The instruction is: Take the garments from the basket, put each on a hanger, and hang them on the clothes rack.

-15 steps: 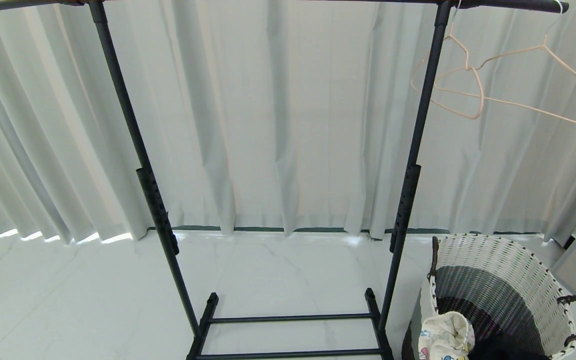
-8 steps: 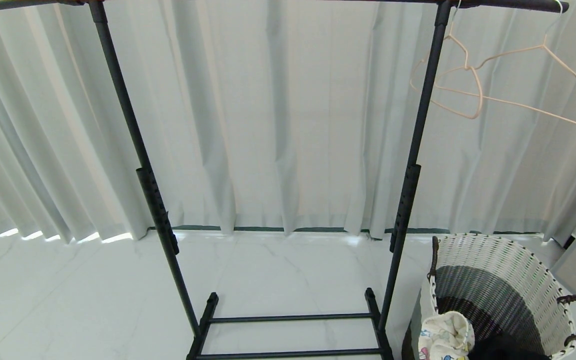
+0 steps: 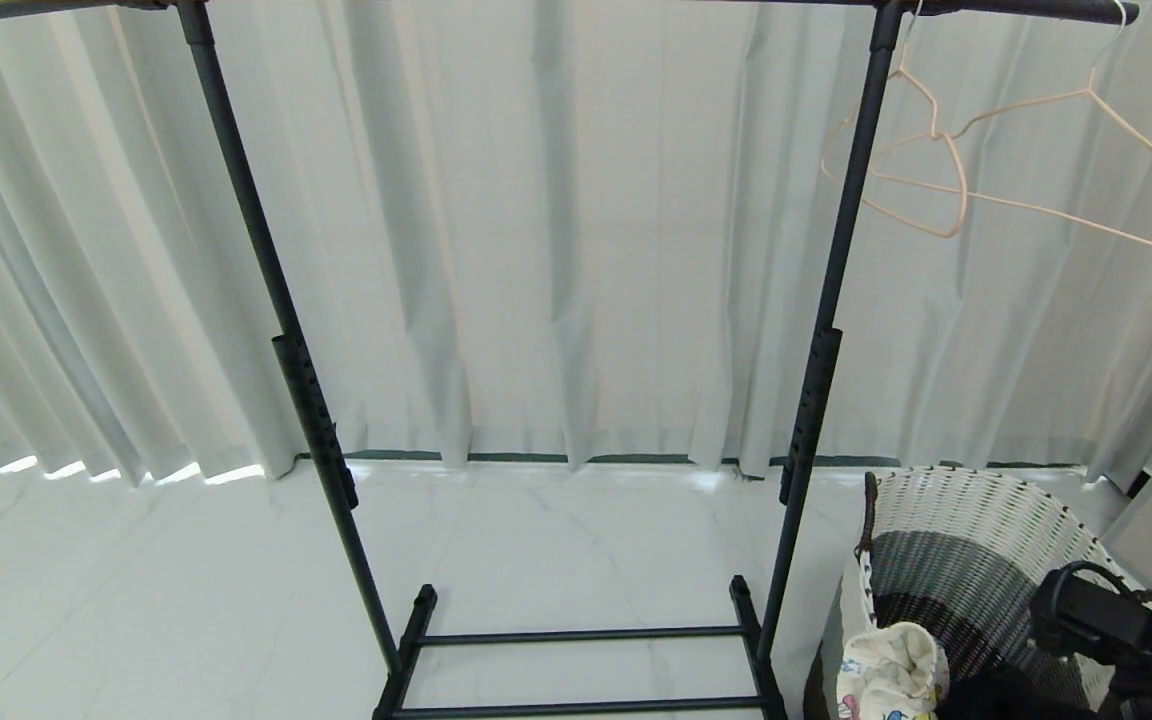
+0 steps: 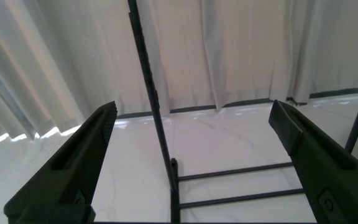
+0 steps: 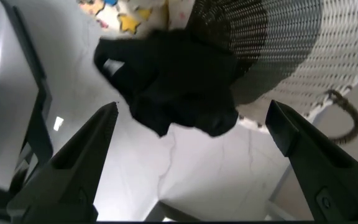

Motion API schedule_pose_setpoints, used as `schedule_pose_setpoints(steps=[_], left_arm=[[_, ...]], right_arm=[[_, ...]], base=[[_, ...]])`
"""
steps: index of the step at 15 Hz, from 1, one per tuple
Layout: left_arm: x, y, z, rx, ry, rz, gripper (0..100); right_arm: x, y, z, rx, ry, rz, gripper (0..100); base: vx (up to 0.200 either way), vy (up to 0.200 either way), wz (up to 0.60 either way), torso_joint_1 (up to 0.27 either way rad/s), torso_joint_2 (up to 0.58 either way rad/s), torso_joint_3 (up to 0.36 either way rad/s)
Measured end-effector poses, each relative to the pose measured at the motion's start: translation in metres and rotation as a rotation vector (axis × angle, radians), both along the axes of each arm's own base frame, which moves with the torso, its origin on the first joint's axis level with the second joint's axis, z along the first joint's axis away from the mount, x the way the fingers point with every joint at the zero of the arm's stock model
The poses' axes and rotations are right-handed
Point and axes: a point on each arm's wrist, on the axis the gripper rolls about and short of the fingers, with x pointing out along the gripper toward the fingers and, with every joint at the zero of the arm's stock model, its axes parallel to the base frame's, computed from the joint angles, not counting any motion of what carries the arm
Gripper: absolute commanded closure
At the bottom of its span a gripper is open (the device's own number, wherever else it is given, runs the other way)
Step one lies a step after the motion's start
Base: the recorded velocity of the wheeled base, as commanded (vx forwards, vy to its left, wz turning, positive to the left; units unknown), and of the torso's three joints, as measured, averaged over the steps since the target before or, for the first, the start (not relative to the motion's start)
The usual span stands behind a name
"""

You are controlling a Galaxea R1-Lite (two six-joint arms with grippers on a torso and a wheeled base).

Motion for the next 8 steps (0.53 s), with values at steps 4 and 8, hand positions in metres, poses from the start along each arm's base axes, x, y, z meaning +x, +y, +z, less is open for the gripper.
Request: schedule_pose_setpoints(steps=[4,8], left_arm=[[0.0,0.0,0.0,0.0,0.0,0.0,0],[0.0,0.0,0.0,0.0,0.0,0.0,0]], right_arm=[[0.027,0.002,-0.012,-0.024,0.032,-0.013,0],[0.043,0.003,-0.026,-0.043,0.03,-0.027,0]], base=[[0.0,0.0,0.0,0.0,0.0,0.0],[0.0,0.0,0.0,0.0,0.0,0.0]])
